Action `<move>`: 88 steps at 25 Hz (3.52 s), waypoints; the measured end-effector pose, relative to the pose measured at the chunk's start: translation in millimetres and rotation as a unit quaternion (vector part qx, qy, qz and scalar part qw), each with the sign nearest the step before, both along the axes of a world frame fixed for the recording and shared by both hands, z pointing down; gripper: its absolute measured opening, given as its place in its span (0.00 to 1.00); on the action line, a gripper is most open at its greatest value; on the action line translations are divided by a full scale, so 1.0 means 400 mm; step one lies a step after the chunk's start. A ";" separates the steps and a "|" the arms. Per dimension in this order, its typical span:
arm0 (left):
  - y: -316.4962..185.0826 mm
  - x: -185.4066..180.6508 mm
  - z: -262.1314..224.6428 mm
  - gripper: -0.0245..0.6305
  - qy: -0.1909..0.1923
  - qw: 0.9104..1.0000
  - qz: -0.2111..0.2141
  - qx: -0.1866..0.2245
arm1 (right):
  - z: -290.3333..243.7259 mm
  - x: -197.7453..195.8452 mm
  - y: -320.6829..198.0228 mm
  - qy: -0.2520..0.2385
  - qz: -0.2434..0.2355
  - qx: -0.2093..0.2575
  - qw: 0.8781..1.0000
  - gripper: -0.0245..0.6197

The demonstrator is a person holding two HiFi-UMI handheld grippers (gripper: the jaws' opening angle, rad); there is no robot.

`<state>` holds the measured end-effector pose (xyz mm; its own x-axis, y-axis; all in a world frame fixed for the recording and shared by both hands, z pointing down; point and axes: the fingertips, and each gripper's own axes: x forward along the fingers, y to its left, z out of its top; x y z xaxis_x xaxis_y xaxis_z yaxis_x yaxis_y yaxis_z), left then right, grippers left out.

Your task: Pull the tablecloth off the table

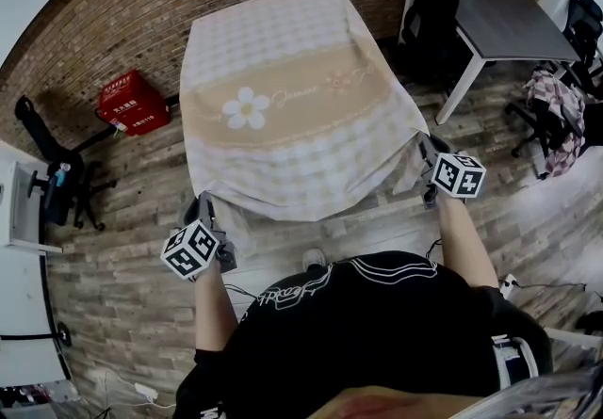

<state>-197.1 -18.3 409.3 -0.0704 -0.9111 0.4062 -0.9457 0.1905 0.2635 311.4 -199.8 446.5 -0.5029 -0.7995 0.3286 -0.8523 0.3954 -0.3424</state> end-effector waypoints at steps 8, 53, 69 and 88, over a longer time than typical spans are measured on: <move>0.055 0.051 -0.010 0.05 -0.004 1.000 -0.007 0.008 | -0.002 0.044 0.044 -0.002 -0.012 0.005 1.000 0.03; 0.352 0.062 -0.017 0.05 0.005 0.999 0.054 0.007 | -0.011 0.037 0.395 0.016 0.015 0.001 1.000 0.03; 0.513 0.016 0.011 0.05 0.013 0.998 0.064 0.005 | 0.018 0.011 0.597 0.017 0.030 -0.013 0.999 0.04; 0.679 -0.011 0.015 0.05 0.020 0.998 0.063 0.007 | 0.031 0.016 0.775 0.005 0.037 -0.022 0.999 0.03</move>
